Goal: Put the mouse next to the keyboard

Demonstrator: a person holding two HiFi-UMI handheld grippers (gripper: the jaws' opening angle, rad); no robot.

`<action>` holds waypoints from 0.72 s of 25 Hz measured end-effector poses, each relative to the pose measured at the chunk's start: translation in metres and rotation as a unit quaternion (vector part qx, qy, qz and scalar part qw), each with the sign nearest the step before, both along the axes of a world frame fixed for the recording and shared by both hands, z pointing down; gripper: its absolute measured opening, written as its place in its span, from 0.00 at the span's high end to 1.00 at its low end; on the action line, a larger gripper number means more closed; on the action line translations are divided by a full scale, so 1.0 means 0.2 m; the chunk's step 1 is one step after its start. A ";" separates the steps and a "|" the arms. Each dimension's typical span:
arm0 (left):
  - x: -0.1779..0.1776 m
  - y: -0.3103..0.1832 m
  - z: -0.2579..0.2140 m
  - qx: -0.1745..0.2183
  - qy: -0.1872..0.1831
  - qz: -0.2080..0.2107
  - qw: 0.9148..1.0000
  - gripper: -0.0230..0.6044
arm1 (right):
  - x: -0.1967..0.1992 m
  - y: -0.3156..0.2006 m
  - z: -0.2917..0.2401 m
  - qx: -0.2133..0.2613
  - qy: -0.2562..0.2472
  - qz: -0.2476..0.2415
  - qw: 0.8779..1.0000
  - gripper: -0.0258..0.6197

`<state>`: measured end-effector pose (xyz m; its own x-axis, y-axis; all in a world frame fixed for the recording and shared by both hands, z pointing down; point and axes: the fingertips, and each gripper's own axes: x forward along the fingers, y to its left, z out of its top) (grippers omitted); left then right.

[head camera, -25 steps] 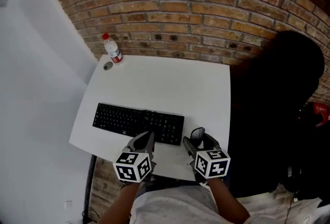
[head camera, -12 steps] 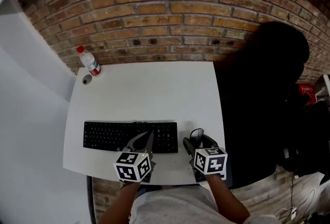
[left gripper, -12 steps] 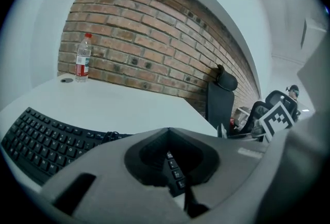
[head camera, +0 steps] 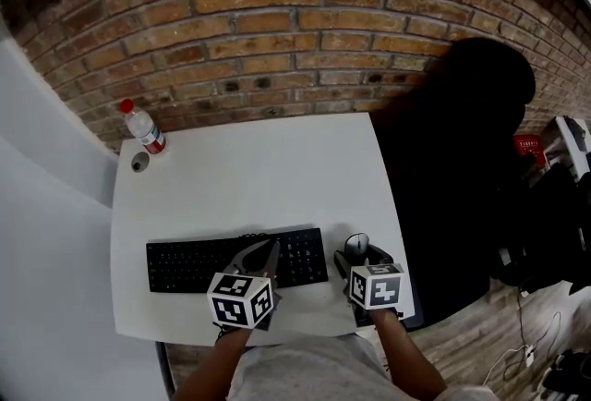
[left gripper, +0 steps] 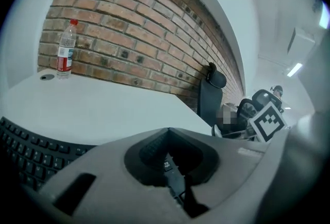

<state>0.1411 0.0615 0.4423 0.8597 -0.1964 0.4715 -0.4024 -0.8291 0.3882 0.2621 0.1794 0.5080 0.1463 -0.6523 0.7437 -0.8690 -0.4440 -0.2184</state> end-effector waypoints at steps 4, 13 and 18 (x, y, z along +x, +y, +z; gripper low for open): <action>0.01 -0.05 -0.01 -0.003 0.009 0.017 1.000 0.99 | -0.01 -0.02 0.01 -0.014 0.009 0.014 1.000 0.48; -0.03 -0.16 -0.02 -0.006 0.018 0.033 0.999 0.99 | -0.01 -0.05 0.03 -0.051 0.038 0.024 0.998 0.48; -0.06 -0.19 -0.03 -0.007 0.023 0.046 0.999 0.99 | -0.01 -0.06 0.06 -0.065 0.040 0.040 0.996 0.48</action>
<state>0.1287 0.0243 0.4354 0.8943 -0.1092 0.4338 -0.3063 -0.8562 0.4160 0.2603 0.1668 0.5192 0.2556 -0.5352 0.8051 -0.8424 -0.5319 -0.0862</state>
